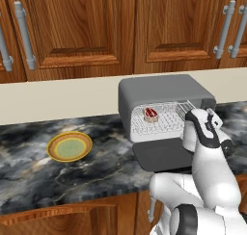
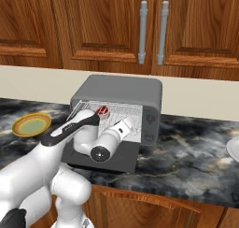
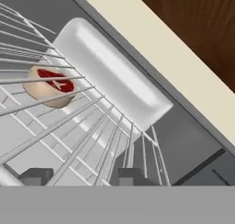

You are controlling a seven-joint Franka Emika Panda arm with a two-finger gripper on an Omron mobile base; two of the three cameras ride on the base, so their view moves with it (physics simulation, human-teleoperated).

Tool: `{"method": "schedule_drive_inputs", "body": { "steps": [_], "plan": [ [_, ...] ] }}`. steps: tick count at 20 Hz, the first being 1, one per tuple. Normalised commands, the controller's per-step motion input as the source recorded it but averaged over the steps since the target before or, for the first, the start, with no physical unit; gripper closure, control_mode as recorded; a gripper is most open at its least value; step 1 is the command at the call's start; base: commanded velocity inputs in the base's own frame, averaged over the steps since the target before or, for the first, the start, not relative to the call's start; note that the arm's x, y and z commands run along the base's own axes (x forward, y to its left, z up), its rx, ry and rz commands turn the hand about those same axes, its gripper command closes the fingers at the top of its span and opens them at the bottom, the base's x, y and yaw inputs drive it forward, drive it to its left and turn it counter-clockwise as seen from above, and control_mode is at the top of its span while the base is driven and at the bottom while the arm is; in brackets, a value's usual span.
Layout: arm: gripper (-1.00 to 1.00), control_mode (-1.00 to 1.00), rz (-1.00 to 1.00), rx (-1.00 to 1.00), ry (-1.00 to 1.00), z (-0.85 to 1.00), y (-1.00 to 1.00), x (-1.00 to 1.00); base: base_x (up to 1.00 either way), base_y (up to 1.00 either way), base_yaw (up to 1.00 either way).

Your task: Open the toaster oven door. Place the bread on the top rack in the toaster oven and place the steak on the bottom rack.

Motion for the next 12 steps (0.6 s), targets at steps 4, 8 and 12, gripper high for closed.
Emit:
{"method": "schedule_drive_inputs", "body": {
  "steps": [4,8,12],
  "plan": [
    [1.0,-1.0,0.01,0.05,0.14,-0.06,0.0,-0.61,0.0,0.0,0.0],
    [1.0,-1.0,0.01,0.05,0.14,-0.1,0.0,-0.72,0.0,0.0,0.0],
    [1.0,-1.0,0.02,0.06,0.17,-0.04,0.0,-0.77,0.0,0.0,0.0]
  ]
}}
